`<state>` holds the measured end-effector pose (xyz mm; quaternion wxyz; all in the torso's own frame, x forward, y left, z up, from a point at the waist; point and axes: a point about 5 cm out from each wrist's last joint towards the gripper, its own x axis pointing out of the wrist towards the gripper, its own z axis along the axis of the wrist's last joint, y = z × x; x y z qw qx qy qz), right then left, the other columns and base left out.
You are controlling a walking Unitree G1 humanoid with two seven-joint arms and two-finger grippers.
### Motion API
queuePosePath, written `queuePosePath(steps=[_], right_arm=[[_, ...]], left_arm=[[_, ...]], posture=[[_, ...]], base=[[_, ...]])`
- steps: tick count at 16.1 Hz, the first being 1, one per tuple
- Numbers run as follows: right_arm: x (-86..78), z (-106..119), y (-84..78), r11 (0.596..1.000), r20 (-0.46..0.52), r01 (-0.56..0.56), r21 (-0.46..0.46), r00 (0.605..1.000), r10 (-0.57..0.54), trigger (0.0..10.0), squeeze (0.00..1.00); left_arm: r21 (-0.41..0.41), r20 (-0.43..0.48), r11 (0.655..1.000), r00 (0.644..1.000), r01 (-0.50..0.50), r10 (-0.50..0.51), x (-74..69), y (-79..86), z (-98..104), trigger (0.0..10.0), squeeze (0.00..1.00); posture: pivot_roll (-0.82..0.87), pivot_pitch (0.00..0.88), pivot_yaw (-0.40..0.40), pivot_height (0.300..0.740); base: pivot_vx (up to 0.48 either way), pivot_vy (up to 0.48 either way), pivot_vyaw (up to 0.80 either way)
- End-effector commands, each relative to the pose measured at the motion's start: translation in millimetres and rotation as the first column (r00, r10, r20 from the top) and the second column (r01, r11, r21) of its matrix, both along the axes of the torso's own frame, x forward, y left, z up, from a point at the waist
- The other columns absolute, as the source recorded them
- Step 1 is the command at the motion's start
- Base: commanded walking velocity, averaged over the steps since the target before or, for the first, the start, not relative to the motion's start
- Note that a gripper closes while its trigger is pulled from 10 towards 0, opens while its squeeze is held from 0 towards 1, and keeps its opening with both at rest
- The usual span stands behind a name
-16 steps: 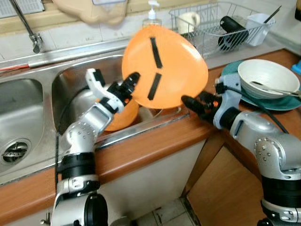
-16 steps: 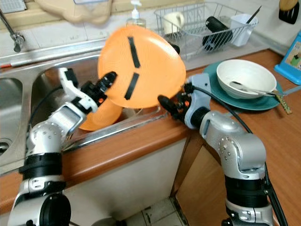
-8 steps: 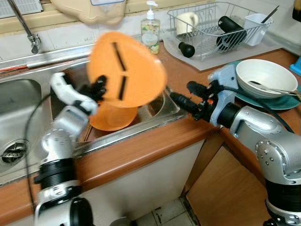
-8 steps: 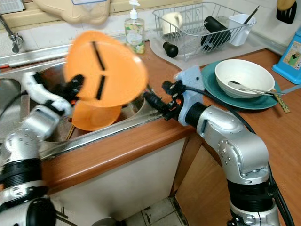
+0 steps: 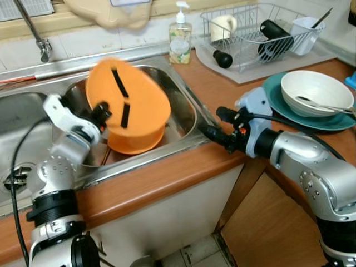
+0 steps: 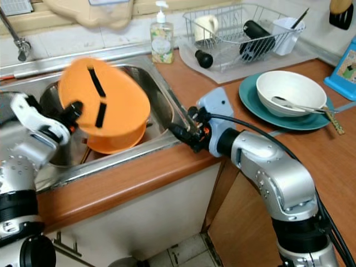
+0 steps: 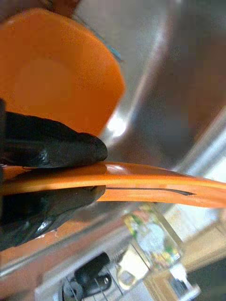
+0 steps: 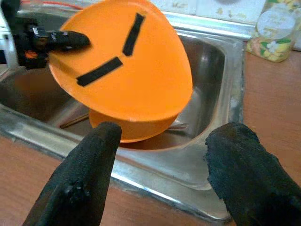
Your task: Kitchen organization
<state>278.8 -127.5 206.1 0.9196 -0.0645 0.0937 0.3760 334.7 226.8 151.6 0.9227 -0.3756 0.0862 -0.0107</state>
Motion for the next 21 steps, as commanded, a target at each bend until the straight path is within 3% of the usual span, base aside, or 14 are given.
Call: queuePosePath(steps=[1,4,5,6,8,9,16,18,19,20,21], right_arm=[[-3.9,0.3,2.0,1.000,0.010,-0.024,-0.019,1.000,0.024,10.0,0.00],[-4.8,-1.0,1.0,0.999,0.008,-0.022,-0.035,1.000,0.023,10.0,0.00],[-4.9,-1.2,0.0,0.999,0.007,-0.016,-0.037,1.000,0.017,10.0,0.00],[-4.5,-1.3,-1.2,0.999,0.006,-0.011,-0.039,1.000,0.011,10.0,0.00],[-4.2,-1.9,-2.5,0.999,0.006,-0.005,-0.044,1.000,0.006,10.0,0.00],[-4.1,-2.1,-2.8,0.999,0.006,-0.003,-0.047,1.000,0.003,10.0,0.00],[-4.8,-5.4,-0.7,0.999,0.004,0.013,-0.049,1.000,-0.012,10.0,0.00],[-3.9,-5.4,-2.6,0.999,-0.009,0.029,-0.036,1.000,-0.029,10.0,0.00],[-2.4,-4.7,-4.7,0.998,-0.014,0.055,-0.018,0.998,-0.055,10.0,0.88],[0.3,-4.3,-8.9,0.993,-0.038,0.114,0.025,0.993,-0.113,10.0,1.00],[2.3,-3.0,-11.9,0.988,-0.039,0.150,0.046,0.988,-0.148,10.0,1.00]], left_arm=[[0.009,0.024,1.000,1.000,0.001,-0.001,6.8,-2.0,10.7,0.0,0.00],[0.015,-0.022,1.000,1.000,0.010,-0.010,11.0,-5.4,4.8,0.0,0.00],[0.015,-0.053,1.000,0.999,0.012,-0.012,13.0,-7.1,1.3,1.2,0.00],[-0.004,-0.096,1.000,0.995,0.011,-0.011,14.9,-8.9,-2.9,10.0,0.00],[-0.009,-0.145,1.000,0.989,0.002,-0.004,16.4,-8.9,-8.2,10.0,0.00],[-0.004,-0.156,1.000,0.988,0.003,-0.003,16.6,-8.3,-9.7,10.0,1.00],[0.045,-0.207,0.999,0.978,0.011,-0.002,14.9,-5.6,-15.7,10.0,1.00],[0.176,-0.170,0.984,0.985,0.043,-0.013,15.2,-5.8,-7.3,10.0,1.00],[0.239,-0.123,0.969,0.992,0.058,-0.029,15.3,-8.0,0.0,10.0,1.00],[0.301,-0.061,0.951,0.997,0.072,-0.056,14.5,-12.2,8.8,10.0,1.00],[0.356,-0.026,0.932,0.997,0.076,-0.072,13.0,-15.7,14.7,10.0,1.00]], posture=[[-0.17,0.000,0.083,0.740],[-0.18,0.000,0.087,0.740],[-0.18,0.000,0.092,0.740],[-0.19,0.000,0.090,0.740],[-0.19,0.000,0.088,0.740],[-0.19,0.000,0.087,0.740],[-0.19,0.000,0.094,0.740],[-0.19,0.000,0.093,0.740],[-0.18,0.000,0.092,0.740],[-0.18,0.000,0.090,0.740],[-0.18,0.000,0.088,0.740]], base=[[0.000,0.000,0.00],[0.000,0.000,0.00],[0.000,0.000,0.00],[0.000,0.000,0.00],[0.000,0.000,0.00],[0.000,0.000,0.00],[0.000,0.000,0.00],[0.000,0.000,0.00],[0.000,0.000,0.00],[0.000,0.000,0.00],[0.000,0.000,0.00]])
